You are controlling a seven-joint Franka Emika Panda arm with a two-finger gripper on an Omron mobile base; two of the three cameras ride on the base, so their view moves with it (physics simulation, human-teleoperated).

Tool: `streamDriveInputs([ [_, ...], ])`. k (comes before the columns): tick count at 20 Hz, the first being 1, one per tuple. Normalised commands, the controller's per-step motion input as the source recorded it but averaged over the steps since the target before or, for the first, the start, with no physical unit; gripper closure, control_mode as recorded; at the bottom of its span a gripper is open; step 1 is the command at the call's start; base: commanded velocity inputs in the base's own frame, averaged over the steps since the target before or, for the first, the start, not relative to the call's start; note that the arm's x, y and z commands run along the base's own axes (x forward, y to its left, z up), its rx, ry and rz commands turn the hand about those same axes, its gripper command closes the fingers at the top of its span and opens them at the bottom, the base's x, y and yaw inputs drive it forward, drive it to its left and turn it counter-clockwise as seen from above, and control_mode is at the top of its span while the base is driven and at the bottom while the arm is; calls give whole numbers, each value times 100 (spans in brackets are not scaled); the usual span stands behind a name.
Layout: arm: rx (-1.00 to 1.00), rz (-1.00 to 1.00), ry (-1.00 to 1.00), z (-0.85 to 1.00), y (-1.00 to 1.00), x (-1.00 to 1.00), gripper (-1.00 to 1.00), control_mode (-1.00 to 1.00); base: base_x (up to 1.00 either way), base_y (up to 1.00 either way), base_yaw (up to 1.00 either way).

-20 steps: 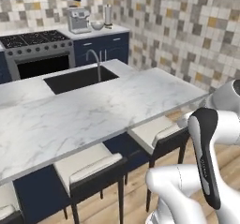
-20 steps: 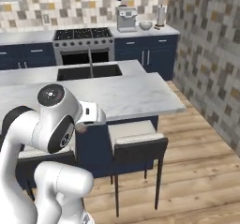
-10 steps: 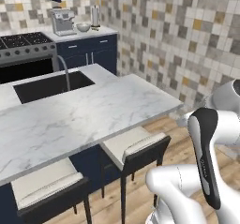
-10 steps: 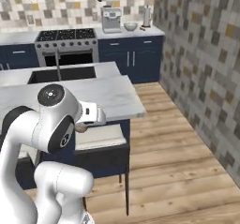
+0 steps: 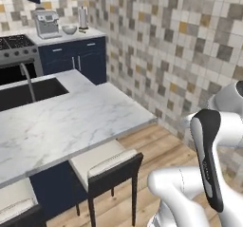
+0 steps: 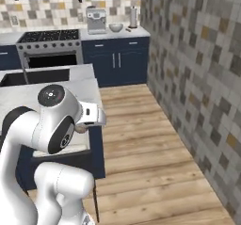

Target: Pick the egg and butter from the fridge and place them by the bowl for mixing.

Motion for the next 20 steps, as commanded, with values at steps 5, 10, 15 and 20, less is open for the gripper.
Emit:
streamDriveInputs([
  [5,0,0,0,0,0,0,100,100,46,-60,0],
  [10,0,0,0,0,0,0,100,100,54,-51,3],
  [15,0,0,0,0,0,0,100,100,79,-22,14],
  [20,0,0,0,0,0,0,100,100,84,-9,21],
])
